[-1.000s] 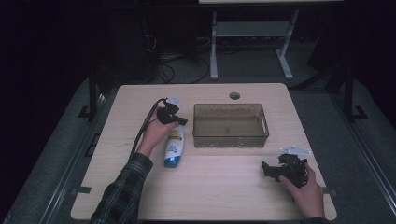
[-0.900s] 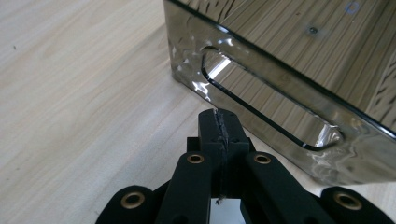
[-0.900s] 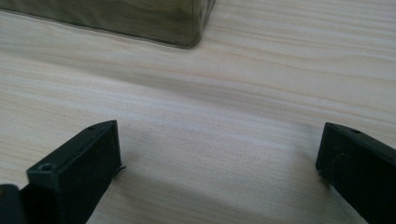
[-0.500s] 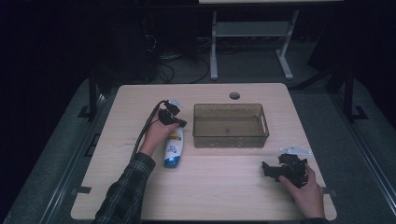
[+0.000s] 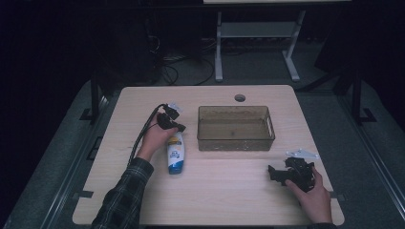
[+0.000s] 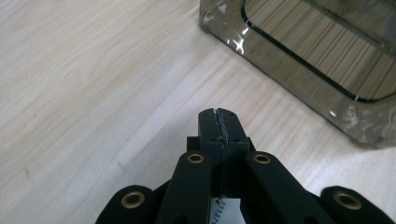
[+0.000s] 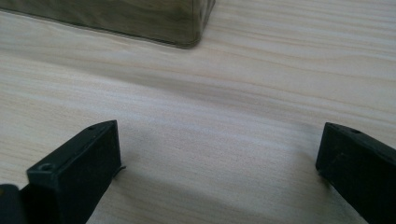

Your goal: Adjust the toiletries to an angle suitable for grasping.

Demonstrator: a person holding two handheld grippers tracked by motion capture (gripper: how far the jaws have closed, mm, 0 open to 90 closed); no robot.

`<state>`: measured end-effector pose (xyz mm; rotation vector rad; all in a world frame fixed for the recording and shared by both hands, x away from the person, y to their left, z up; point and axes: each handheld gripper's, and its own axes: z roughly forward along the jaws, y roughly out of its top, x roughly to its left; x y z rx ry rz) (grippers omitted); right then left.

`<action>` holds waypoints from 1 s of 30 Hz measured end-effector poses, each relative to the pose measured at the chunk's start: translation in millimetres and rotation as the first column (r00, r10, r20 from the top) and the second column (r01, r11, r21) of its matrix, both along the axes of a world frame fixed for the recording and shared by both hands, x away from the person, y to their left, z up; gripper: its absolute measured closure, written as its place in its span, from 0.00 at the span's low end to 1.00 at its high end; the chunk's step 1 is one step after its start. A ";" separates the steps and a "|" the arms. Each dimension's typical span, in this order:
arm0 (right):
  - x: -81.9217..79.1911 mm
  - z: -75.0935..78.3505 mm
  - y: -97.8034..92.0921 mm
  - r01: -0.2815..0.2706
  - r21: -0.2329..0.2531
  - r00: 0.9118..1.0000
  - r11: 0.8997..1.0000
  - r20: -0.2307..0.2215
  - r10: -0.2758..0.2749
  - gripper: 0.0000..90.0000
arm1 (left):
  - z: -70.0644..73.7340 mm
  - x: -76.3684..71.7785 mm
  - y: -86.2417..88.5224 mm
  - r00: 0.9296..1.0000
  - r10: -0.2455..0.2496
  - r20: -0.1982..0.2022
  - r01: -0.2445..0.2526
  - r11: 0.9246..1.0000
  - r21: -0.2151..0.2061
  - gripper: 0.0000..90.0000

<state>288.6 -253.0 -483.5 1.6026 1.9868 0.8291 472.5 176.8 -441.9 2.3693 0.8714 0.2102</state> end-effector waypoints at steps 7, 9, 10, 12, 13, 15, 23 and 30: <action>0.0 0.0 0.1 0.001 0.000 1.000 1.000 0.000 -0.001 0.00 | -5.1 -8.7 13.6 1.000 0.009 -0.010 -0.009 1.000 0.022 1.00; 0.0 0.0 0.0 0.000 0.000 1.000 1.000 0.000 0.000 0.00 | -6.3 -10.9 18.1 1.000 0.019 -0.017 -0.019 1.000 0.025 1.00; 0.0 0.0 0.0 0.000 0.000 1.000 1.000 0.000 0.000 0.00 | -6.4 -11.6 20.8 1.000 0.018 -0.017 -0.017 0.999 0.030 1.00; 0.0 0.0 0.0 0.000 0.000 1.000 1.000 0.000 0.000 0.00 | -6.1 -13.0 24.6 0.999 0.026 -0.020 -0.025 0.999 0.039 1.00; 0.0 0.0 0.0 0.000 0.000 1.000 1.000 0.000 0.000 0.00 | -5.1 -13.8 26.3 0.999 0.025 -0.021 -0.024 0.999 0.046 1.00; 0.0 0.0 0.0 0.000 0.000 1.000 1.000 0.000 0.000 0.00 | -3.0 -15.6 29.2 1.000 0.027 -0.015 -0.027 0.999 0.044 1.00; 0.0 0.0 0.0 0.000 0.000 1.000 1.000 0.000 0.000 0.00 | 0.3 -21.4 38.5 0.999 0.048 -0.019 -0.047 0.997 0.054 1.00; 0.0 0.0 0.0 0.000 0.000 1.000 1.000 0.000 0.000 0.00 | 2.1 -29.0 47.5 0.997 0.072 -0.027 -0.070 0.995 0.076 1.00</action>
